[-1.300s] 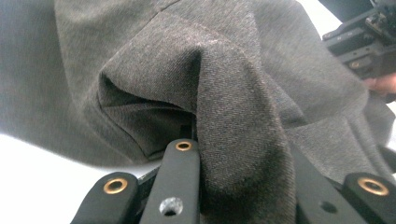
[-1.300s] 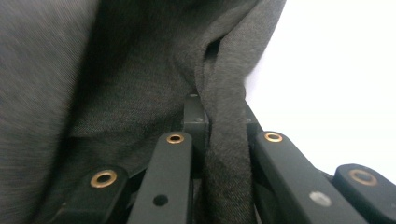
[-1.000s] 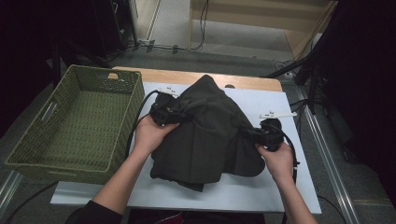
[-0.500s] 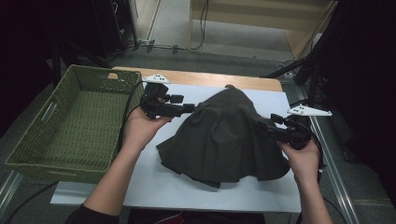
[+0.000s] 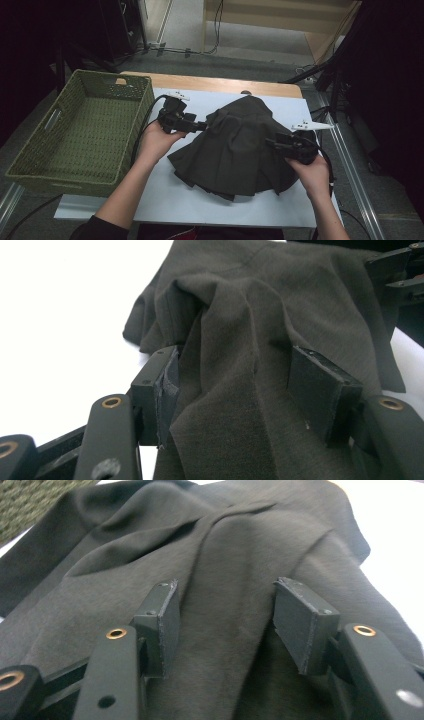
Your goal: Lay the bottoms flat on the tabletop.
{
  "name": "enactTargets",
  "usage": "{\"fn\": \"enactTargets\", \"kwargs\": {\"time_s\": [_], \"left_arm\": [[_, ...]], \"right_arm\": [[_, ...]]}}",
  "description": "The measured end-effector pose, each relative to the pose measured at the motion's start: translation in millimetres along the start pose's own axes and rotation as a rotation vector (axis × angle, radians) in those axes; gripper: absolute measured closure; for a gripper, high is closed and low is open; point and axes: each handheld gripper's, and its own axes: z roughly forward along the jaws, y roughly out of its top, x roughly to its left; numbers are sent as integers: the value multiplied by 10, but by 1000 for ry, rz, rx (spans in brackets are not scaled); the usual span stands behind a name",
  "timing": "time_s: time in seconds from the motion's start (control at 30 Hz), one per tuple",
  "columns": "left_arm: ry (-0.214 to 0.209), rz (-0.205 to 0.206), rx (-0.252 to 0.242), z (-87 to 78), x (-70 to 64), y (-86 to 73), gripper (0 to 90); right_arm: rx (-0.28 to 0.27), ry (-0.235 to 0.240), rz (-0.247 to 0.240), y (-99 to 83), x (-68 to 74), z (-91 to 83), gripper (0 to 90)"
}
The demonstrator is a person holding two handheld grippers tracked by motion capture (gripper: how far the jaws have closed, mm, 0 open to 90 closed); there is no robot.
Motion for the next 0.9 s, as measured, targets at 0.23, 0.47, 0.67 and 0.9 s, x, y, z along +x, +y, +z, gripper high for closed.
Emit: {"fn": "enactTargets", "kwargs": {"time_s": [0.23, 0.47, 0.67, 0.9], "left_arm": [[-26, -39, 27, 283, -25, -160, 412], [-45, -21, 61, 599, -163, -360, 563], [-43, 33, 123, 788, -266, -467, 718], [-79, 42, 151, 833, -312, -529, 810]], "right_arm": [[25, 2, -23, -90, 37, 253, 383], [71, 10, -10, -212, 26, 597, 412], [101, 3, -5, -281, 25, 708, 599], [222, 48, -11, -285, 34, 768, 859]]}}
